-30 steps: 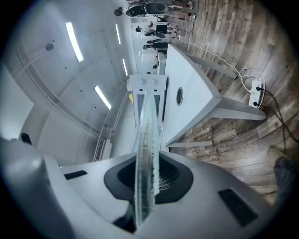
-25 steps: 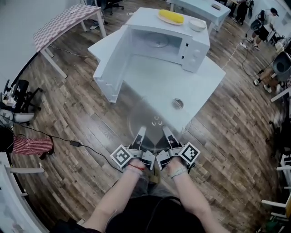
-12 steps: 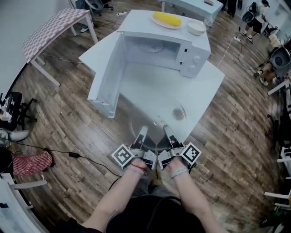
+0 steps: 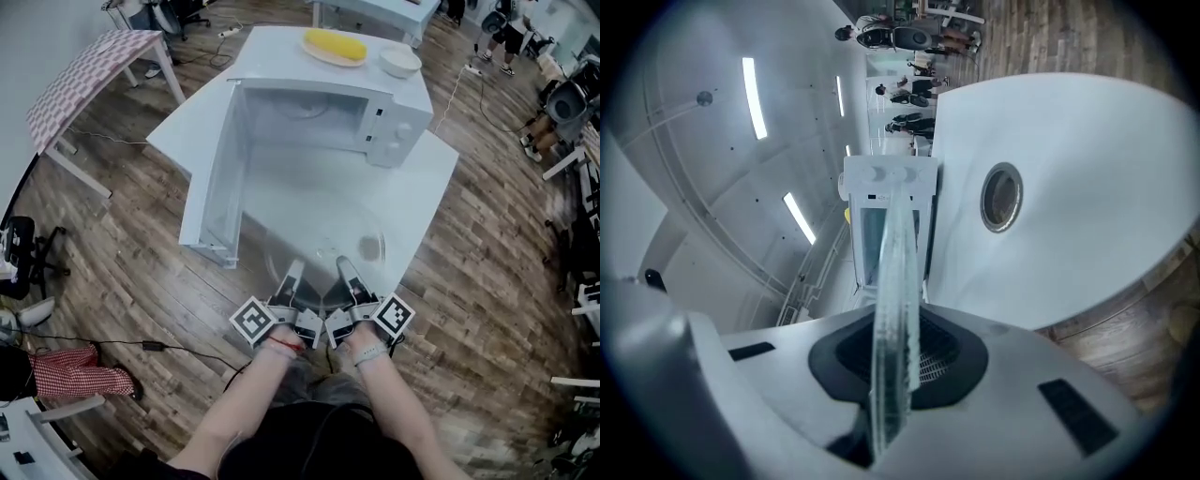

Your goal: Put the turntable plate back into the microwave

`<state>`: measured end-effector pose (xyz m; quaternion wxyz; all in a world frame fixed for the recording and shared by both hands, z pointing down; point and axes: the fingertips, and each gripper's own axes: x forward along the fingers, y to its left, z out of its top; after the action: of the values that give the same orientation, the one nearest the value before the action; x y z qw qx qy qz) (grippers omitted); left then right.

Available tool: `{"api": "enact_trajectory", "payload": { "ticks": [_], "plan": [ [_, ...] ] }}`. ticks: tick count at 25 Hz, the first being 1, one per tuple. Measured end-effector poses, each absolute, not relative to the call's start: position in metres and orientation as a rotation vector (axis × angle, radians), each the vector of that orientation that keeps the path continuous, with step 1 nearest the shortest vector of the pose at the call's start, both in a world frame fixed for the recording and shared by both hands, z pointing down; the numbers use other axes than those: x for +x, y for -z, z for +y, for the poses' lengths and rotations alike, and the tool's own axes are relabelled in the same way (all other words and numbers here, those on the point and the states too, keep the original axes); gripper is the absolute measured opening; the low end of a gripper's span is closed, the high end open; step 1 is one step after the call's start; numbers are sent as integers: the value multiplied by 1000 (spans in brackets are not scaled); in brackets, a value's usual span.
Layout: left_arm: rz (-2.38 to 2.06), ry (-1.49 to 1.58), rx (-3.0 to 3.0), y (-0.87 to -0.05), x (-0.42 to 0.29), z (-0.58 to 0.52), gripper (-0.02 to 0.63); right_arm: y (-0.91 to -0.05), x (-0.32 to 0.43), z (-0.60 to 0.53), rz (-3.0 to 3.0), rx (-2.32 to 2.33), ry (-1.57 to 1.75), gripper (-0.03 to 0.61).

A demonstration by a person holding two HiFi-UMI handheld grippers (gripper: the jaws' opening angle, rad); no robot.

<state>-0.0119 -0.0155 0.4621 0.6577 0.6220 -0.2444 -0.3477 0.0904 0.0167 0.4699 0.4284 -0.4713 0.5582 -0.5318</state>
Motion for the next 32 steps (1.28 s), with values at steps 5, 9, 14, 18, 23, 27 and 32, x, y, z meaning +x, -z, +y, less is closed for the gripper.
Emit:
{"api": "enact_trajectory", "payload": {
  "ticks": [5, 9, 14, 18, 23, 27, 32],
  "plan": [
    [-533, 785, 1402, -460, -8, -26, 29, -468, 94, 8, 1382, -1194, 1320, 43],
    [-542, 784, 1391, -463, -8, -30, 29, -469, 95, 3, 1382, -1200, 1328, 43],
    [-562, 800, 1377, -467, -8, -40, 29, -472, 94, -9, 1397, -1187, 1350, 43],
    [-590, 817, 1388, -470, -9, -48, 29, -475, 94, -21, 1407, -1154, 1375, 43],
    [-624, 846, 1367, -472, -8, -64, 29, -479, 96, -41, 1427, -1141, 1411, 43],
    [-652, 865, 1355, -476, -5, -80, 29, -482, 100, -60, 1447, -1128, 1439, 43],
    [-682, 883, 1350, -479, -2, -99, 29, -485, 103, -81, 1470, -1117, 1462, 43]
  ]
}}
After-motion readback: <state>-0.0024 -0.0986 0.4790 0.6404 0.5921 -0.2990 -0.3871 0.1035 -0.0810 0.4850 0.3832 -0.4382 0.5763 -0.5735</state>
